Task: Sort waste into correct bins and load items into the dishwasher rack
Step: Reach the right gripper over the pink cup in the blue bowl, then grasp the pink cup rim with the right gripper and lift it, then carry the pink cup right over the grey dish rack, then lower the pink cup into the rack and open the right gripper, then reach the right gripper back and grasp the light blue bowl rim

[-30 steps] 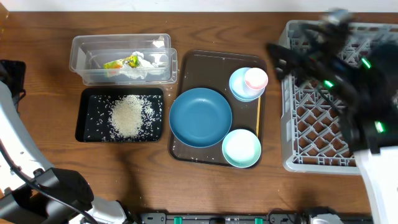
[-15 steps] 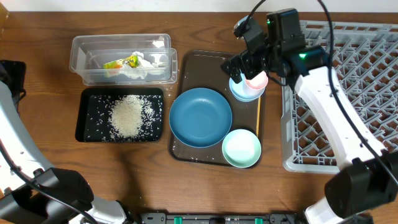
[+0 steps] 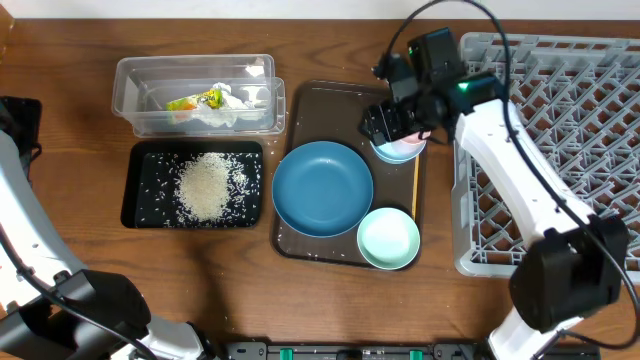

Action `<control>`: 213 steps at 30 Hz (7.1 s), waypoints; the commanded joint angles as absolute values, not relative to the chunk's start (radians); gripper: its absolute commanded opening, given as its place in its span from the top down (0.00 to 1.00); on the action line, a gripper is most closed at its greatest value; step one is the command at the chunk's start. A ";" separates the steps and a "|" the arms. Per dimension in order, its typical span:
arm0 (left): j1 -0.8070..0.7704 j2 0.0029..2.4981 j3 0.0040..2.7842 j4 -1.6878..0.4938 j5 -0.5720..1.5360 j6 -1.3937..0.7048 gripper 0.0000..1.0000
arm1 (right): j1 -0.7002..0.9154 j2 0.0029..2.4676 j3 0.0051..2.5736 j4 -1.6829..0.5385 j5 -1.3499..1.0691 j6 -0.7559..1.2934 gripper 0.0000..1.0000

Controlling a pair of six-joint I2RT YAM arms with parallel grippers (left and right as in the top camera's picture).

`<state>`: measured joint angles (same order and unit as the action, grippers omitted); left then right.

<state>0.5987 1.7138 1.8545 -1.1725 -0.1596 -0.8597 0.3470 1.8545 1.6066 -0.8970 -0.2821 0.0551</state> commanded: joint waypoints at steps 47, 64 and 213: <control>0.601 1.719 1.853 -1.177 -0.165 -0.854 0.06 | 0.402 2.014 1.619 -0.836 0.078 0.232 0.80; 0.601 1.719 1.853 -1.177 -0.165 -0.854 0.06 | 0.394 1.961 1.627 -0.829 0.071 0.270 0.99; 0.601 1.719 1.853 -1.177 -0.165 -0.854 0.06 | -0.308 1.651 1.687 -0.907 -0.500 0.065 0.52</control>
<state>0.5987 1.7138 1.8545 -1.1721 -0.1596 -0.8600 -0.4389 1.6798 1.6863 -0.9115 -0.5442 0.1020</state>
